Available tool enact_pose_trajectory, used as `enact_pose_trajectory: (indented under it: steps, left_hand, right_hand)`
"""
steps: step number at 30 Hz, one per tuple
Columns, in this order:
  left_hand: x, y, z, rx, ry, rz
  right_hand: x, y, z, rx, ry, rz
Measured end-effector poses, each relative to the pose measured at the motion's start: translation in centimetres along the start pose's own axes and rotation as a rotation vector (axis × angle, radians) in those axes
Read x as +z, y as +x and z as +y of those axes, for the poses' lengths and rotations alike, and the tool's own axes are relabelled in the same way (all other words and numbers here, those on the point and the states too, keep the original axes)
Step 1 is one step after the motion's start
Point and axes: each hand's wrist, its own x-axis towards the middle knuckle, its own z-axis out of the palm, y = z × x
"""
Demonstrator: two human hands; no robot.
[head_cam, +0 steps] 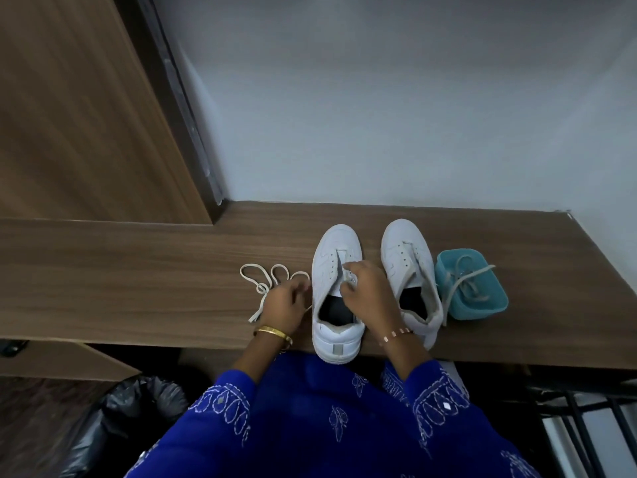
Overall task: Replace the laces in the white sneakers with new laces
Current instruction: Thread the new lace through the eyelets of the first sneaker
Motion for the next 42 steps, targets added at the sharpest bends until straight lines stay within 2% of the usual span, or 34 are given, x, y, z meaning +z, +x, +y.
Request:
enact_pose_trajectory:
  steps: [2, 7, 13, 16, 19, 23, 26, 29, 32, 38, 42]
  left_hand:
    - [-0.1, -0.2, -1.3, -0.014, 0.103, -0.031]
    - [0.5, -0.5, -4.1, 0.115, 0.358, -0.323]
    - [1.3, -0.8, -4.9, 0.149, 0.405, -0.257]
    - [1.0, -0.8, -4.3, 0.148, 0.340, -0.206]
    - [-0.2, -0.4, -3.3, 0.091, 0.196, -0.048]
    - [-2.2, 0.8, -0.3, 0.154, -0.024, 0.098]
    - [-3.1, 1.6, 1.9, 0.167, -0.210, 0.058]
    - [-3.4, 2.3, 3.0, 0.106, -0.306, -0.018]
    - [-3.3, 2.7, 3.3, 0.095, -0.316, -0.039]
    - [-2.5, 2.4, 3.7, 0.095, -0.398, -0.081]
    - [-2.6, 2.4, 2.6, 0.087, -0.346, -0.107]
  right_hand:
    - [0.3, -0.2, -0.2, -0.010, 0.034, 0.000]
    - [1.3, -0.6, -0.3, -0.056, -0.001, -0.029]
    - [1.3, -0.7, -0.1, -0.070, 0.011, -0.010]
    - [1.2, -0.7, 0.0, -0.072, 0.010, -0.010]
    - [1.2, -0.8, 0.0, -0.090, -0.018, 0.010]
    - [1.4, -0.1, -0.9, -0.169, -0.078, -0.009]
    - [1.4, 0.6, -2.1, -0.192, -0.043, -0.017]
    - [1.1, 1.2, -3.0, -0.161, 0.068, 0.047]
    - [0.4, 1.8, -3.4, -0.089, 0.267, 0.127]
    - [-2.2, 3.1, -3.4, 0.013, 0.351, 0.251]
    - [-4.2, 3.8, -1.7, 0.089, 0.422, 0.471]
